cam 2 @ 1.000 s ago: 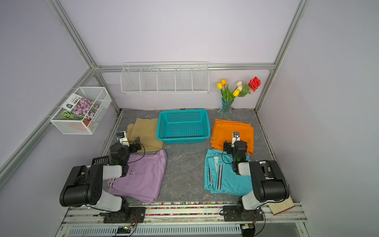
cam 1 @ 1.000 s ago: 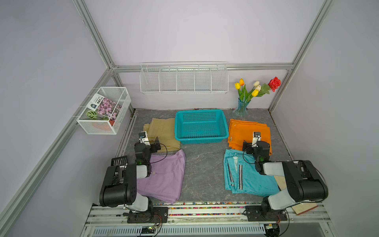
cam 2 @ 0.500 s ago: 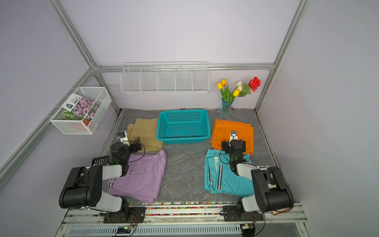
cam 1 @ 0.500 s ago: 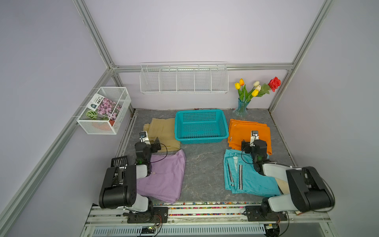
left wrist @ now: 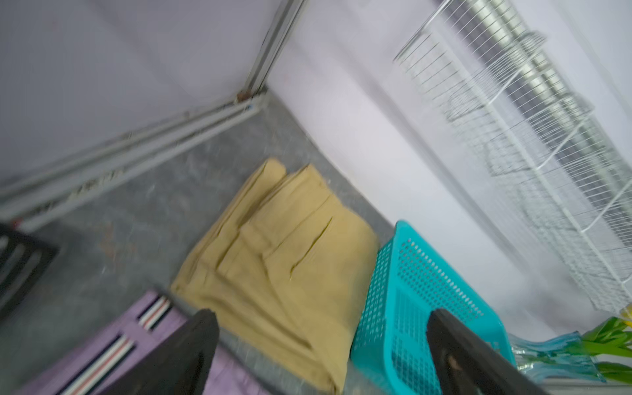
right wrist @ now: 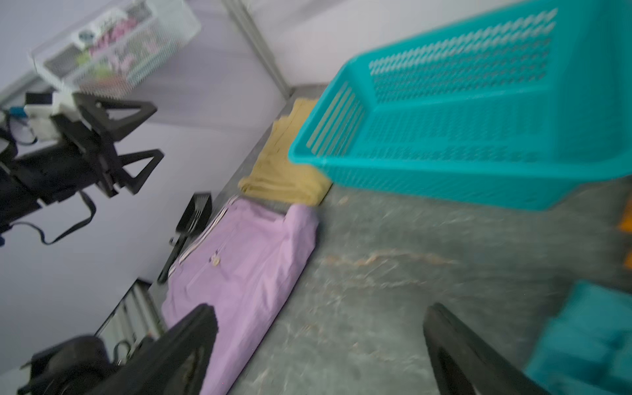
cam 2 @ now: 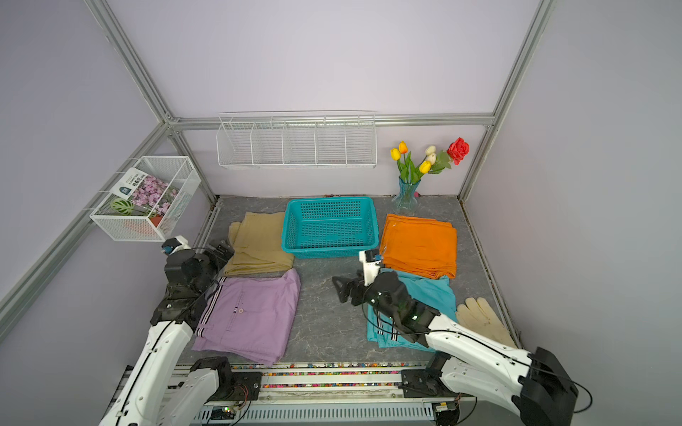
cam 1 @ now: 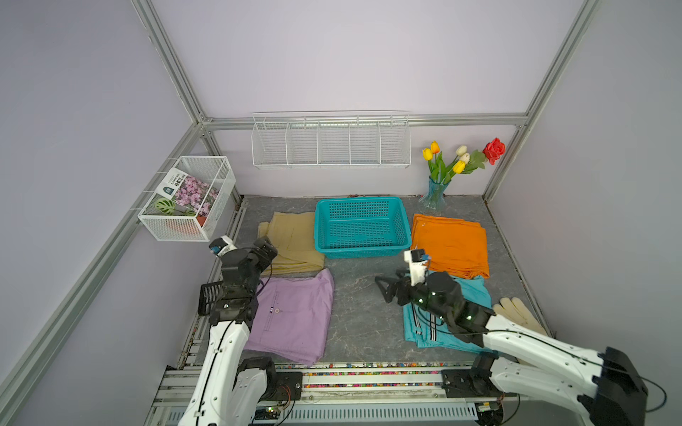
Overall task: Put the folded long pants in the basket
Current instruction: Move the long pant to the center of the board.
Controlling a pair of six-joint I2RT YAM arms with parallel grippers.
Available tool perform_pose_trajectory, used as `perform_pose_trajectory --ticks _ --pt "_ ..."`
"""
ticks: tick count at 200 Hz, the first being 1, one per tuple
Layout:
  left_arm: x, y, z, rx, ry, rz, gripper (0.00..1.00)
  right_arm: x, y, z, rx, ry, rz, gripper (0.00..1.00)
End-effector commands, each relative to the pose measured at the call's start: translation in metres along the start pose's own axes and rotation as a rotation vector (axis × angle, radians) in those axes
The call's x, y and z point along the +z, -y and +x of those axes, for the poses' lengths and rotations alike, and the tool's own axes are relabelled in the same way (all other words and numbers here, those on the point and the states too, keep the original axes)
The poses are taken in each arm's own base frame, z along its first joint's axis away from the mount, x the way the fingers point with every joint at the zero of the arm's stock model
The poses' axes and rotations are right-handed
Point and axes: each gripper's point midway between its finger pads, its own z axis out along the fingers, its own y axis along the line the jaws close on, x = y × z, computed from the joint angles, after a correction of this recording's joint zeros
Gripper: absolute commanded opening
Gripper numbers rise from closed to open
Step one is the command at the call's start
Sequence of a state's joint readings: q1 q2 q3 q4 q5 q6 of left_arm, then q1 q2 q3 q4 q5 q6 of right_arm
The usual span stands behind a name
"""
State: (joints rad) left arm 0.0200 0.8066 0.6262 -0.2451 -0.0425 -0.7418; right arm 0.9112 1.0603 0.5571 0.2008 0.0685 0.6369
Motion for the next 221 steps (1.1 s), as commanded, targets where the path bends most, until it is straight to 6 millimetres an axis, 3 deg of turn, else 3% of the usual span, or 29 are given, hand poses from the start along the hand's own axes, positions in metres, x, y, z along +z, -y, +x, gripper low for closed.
perform_pose_trajectory --ticks 1,32,63,93,140,161,177,189,221 --pt "-0.014 -0.027 0.051 -0.118 -0.219 -0.091 1.0 0.029 -0.031 0.03 0.064 -0.093 -0.061 0.99" --pt "-0.027 -0.033 0.069 -0.132 -0.279 -0.08 1.0 0.073 -0.063 0.072 0.117 -0.201 -0.131 0.99" --pt "-0.032 -0.037 0.079 -0.136 -0.319 -0.086 1.0 0.109 -0.064 0.107 0.131 -0.289 -0.063 0.97" --pt "-0.032 -0.046 0.086 -0.167 -0.336 -0.13 1.0 0.144 -0.077 0.139 0.194 -0.378 -0.12 0.87" --pt "-0.038 -0.051 0.088 -0.169 -0.348 -0.162 1.0 0.164 -0.075 0.163 0.153 -0.435 -0.064 0.82" --pt "-0.039 -0.048 0.087 -0.17 -0.344 -0.138 1.0 0.163 -0.07 0.164 0.125 -0.438 -0.032 0.62" --pt "-0.039 -0.047 0.087 -0.169 -0.341 -0.133 1.0 0.161 -0.065 0.163 0.103 -0.441 -0.008 0.23" --pt "-0.038 -0.047 0.087 -0.17 -0.345 -0.134 1.0 0.155 -0.058 0.159 0.084 -0.429 0.024 0.01" --pt "-0.037 -0.035 0.092 -0.156 -0.391 -0.073 1.0 0.13 -0.028 0.143 -0.004 -0.438 0.14 0.0"
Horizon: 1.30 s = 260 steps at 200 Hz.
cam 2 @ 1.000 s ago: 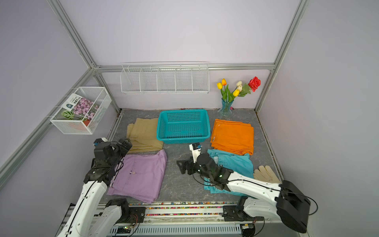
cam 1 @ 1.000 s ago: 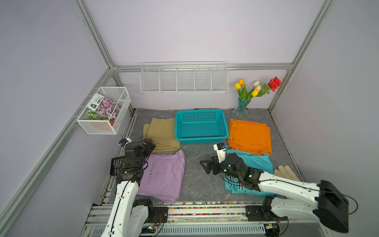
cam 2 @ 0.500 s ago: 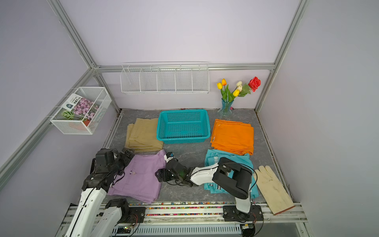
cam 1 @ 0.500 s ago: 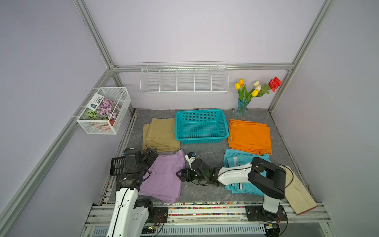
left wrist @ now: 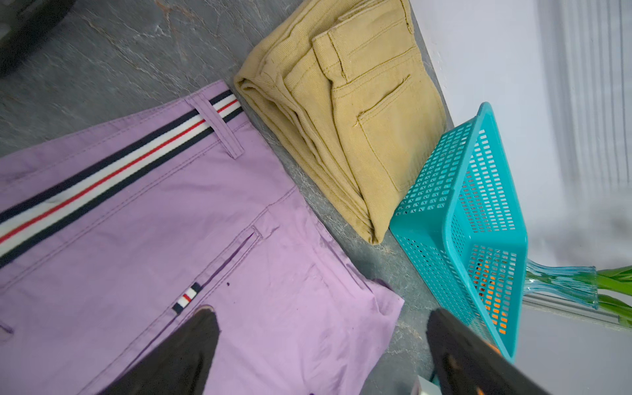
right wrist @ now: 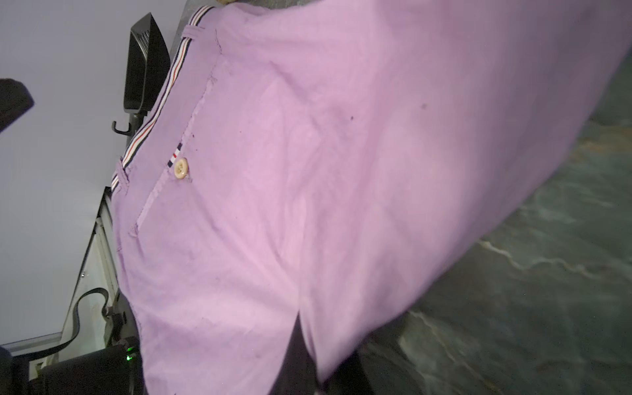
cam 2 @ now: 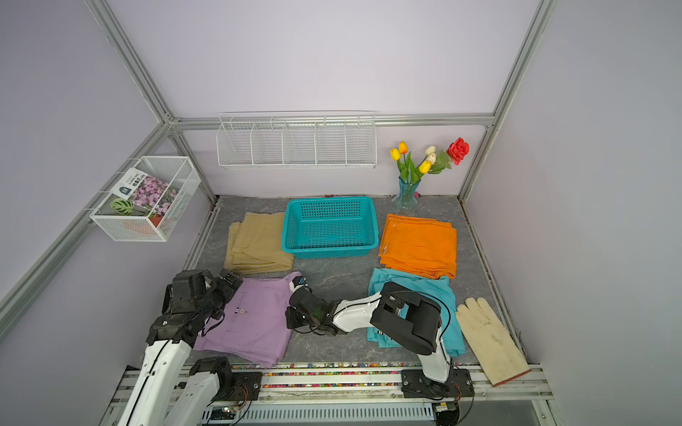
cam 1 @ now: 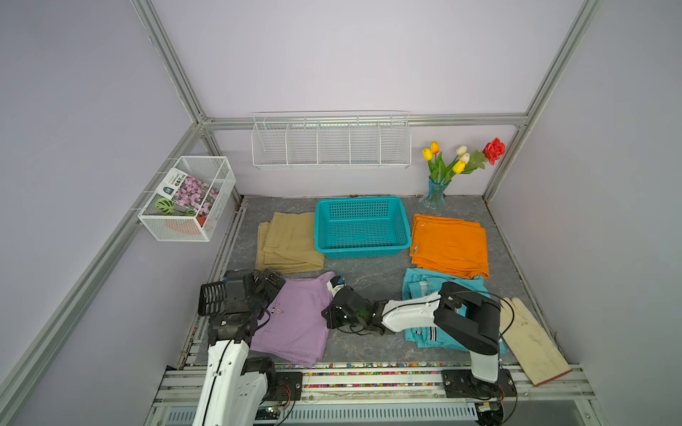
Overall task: Put the folded long pants in the basket
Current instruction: Move the long pant to the center of the board.
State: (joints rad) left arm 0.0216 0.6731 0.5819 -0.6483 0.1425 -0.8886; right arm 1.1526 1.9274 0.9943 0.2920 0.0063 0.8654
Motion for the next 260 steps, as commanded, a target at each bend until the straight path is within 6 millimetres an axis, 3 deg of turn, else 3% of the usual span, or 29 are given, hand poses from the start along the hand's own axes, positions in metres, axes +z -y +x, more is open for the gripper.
perform_pose_trajectory --ticks 1,40,72,104,143,191,224,260 --pt "0.002 0.006 0.008 0.016 -0.05 0.037 1.0 -0.029 0.033 -0.003 -0.068 -0.005 0.152 0.0" --pt "0.014 0.014 0.024 0.031 -0.156 0.09 1.0 -0.076 0.085 0.005 -0.118 -0.071 0.271 0.0" --pt "0.031 0.002 0.031 0.033 -0.21 0.032 1.0 -0.107 0.114 0.012 -0.145 -0.139 0.309 0.0" --pt "0.044 -0.012 0.038 0.021 -0.235 -0.009 1.0 -0.124 0.134 0.015 -0.132 -0.181 0.32 0.0" --pt "0.061 -0.024 0.051 0.015 -0.272 -0.005 1.0 -0.13 0.14 0.012 -0.122 -0.192 0.32 0.02" --pt "0.081 -0.046 0.075 0.028 -0.356 -0.014 1.0 -0.119 0.139 0.002 -0.115 -0.21 0.326 0.01" --pt "0.084 -0.052 0.087 0.015 -0.408 -0.019 1.0 -0.114 0.138 -0.003 -0.105 -0.208 0.326 0.0" --pt "0.081 -0.061 0.105 0.005 -0.48 -0.027 1.0 -0.112 0.137 -0.024 -0.085 -0.175 0.32 0.0"
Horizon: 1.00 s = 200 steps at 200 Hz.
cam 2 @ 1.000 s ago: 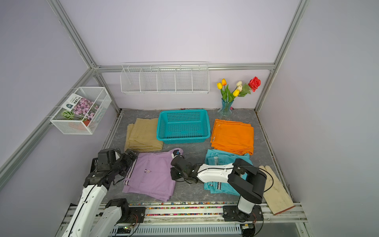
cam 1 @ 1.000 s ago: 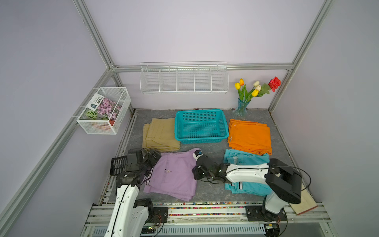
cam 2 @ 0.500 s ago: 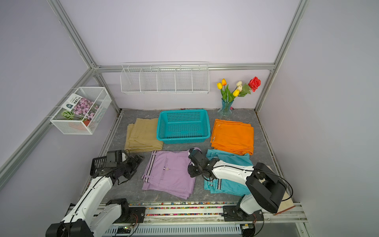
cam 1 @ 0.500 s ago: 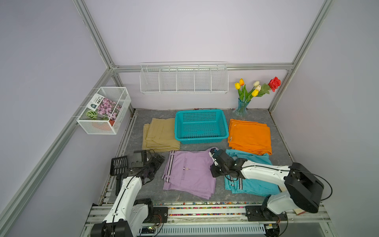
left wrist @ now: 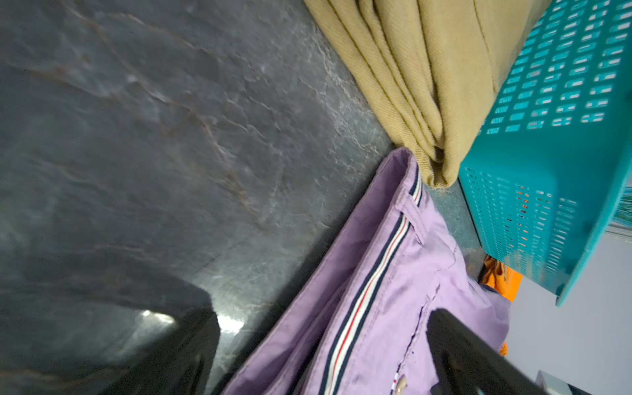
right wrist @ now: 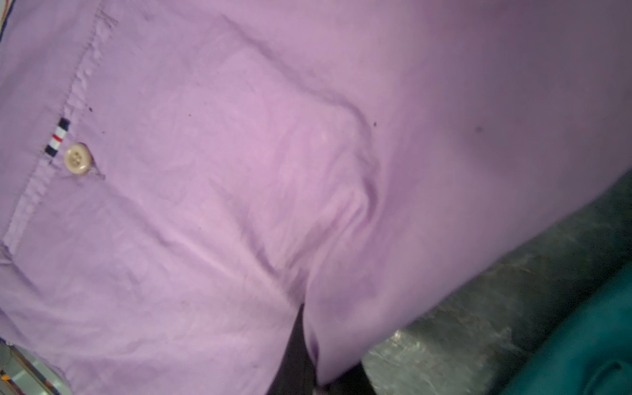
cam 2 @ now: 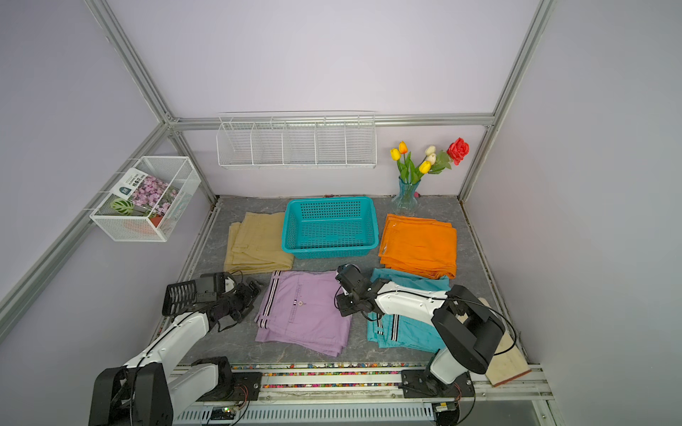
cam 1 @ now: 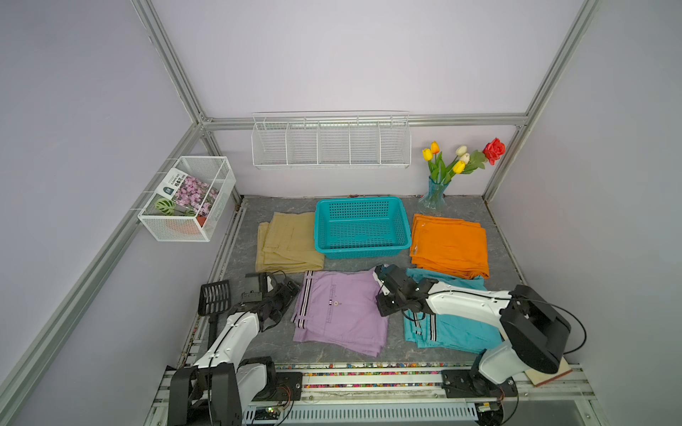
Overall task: Put the folded long pants in the basket
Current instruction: Move the long pant to the center of the board, then pick up the long pant at the center of the board.
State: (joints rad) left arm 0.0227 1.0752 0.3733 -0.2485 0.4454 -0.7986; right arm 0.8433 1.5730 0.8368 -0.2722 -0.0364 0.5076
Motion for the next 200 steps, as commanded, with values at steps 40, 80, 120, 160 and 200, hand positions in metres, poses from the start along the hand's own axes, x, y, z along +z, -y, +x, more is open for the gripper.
perform_pose_trajectory --ticks 40,80,120,160,200 --pt "0.013 -0.031 0.052 -0.02 -0.193 -0.036 1.0 0.014 0.002 -0.027 0.031 -0.017 0.0 0.0" --pt "0.017 -0.026 0.069 -0.025 -0.272 0.044 0.95 0.025 0.004 -0.03 0.053 -0.03 -0.005 0.0" --pt "0.025 -0.024 0.084 -0.011 -0.325 0.063 0.91 0.025 -0.001 -0.033 0.064 -0.029 -0.032 0.0" --pt "0.037 -0.026 0.097 -0.003 -0.373 0.035 0.87 0.017 -0.006 -0.035 0.065 -0.018 -0.046 0.0" --pt "0.049 -0.031 0.108 -0.028 -0.427 0.051 0.17 0.016 -0.011 -0.034 0.058 -0.015 -0.048 0.0"
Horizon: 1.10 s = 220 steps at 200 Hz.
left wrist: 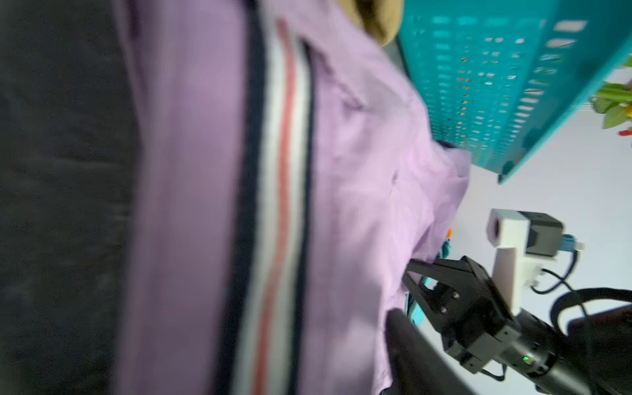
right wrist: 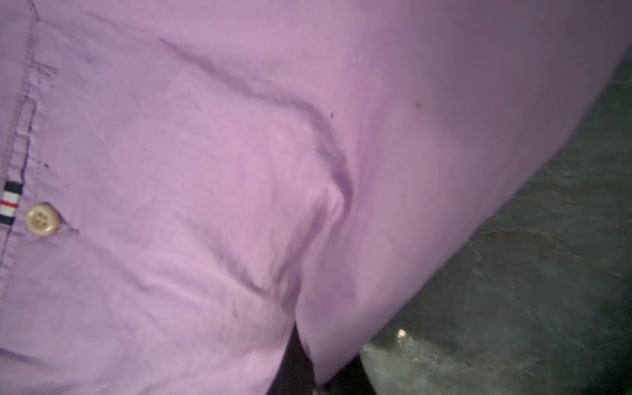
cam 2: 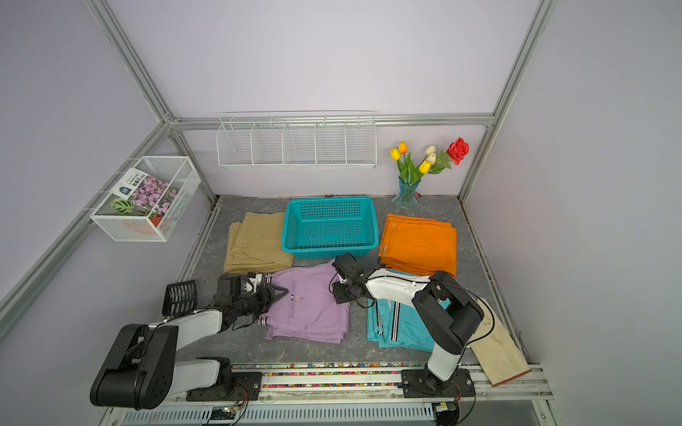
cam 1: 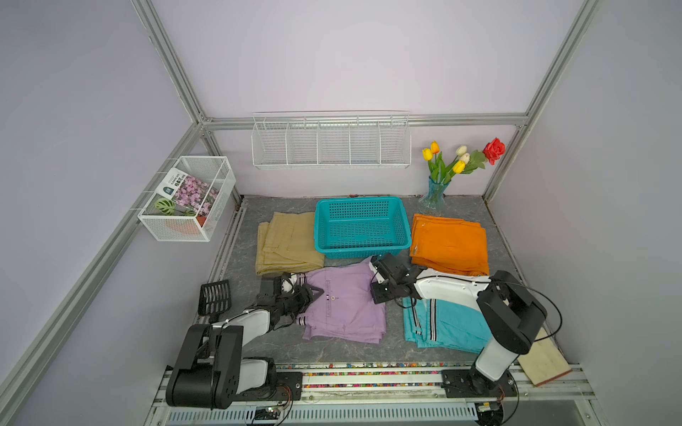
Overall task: Put the folded long pants in the basket
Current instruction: Pick up the long pant at the center of the board.
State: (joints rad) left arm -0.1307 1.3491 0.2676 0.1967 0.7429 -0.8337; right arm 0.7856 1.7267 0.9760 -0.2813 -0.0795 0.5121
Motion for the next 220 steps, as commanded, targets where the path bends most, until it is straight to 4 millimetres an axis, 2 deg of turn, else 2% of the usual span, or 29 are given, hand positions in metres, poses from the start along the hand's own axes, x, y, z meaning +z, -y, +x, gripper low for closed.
perform_pose_trajectory --ticks 1,8,43,62,83,105,133,147,158,177,192,220 --pt "0.008 -0.057 0.043 -0.173 -0.12 -0.165 0.15 -0.007 -0.015 -0.003 -0.001 0.01 -0.042 0.0" --pt "0.01 -0.058 0.044 -0.177 -0.137 -0.158 0.0 -0.006 -0.016 -0.002 -0.003 0.005 -0.041 0.0" --pt "0.014 -0.058 0.043 -0.174 -0.147 -0.157 0.0 -0.012 -0.016 -0.004 -0.003 0.033 -0.035 0.0" --pt "0.004 -0.045 0.036 -0.13 -0.114 -0.178 0.0 -0.026 -0.022 -0.01 -0.012 0.077 -0.05 0.0" --pt "-0.022 -0.01 0.024 -0.068 -0.033 -0.189 0.0 -0.052 -0.033 -0.018 -0.033 0.142 -0.068 0.0" --pt "-0.058 0.046 0.016 0.028 0.106 -0.146 0.0 -0.088 -0.051 -0.029 -0.062 0.215 -0.137 0.0" --pt "-0.098 0.111 0.018 0.108 0.144 -0.064 0.0 -0.129 -0.073 -0.041 -0.084 0.281 -0.229 0.0" --pt "-0.108 0.132 0.01 0.136 0.164 -0.057 0.0 -0.144 -0.078 -0.05 -0.096 0.303 -0.23 0.0" --pt "-0.105 0.144 0.004 0.145 0.151 -0.044 0.0 -0.151 -0.079 -0.057 -0.096 0.312 -0.214 0.0" --pt "-0.094 0.147 -0.002 0.132 0.109 -0.077 0.0 -0.161 -0.082 -0.065 -0.109 0.323 -0.207 0.0" --pt "-0.092 0.142 -0.006 0.139 0.141 -0.104 0.0 -0.164 -0.083 -0.069 -0.116 0.327 -0.197 0.0" --pt "-0.077 0.125 0.001 0.134 0.101 -0.089 0.0 -0.15 -0.071 -0.059 -0.093 0.29 -0.154 0.0"
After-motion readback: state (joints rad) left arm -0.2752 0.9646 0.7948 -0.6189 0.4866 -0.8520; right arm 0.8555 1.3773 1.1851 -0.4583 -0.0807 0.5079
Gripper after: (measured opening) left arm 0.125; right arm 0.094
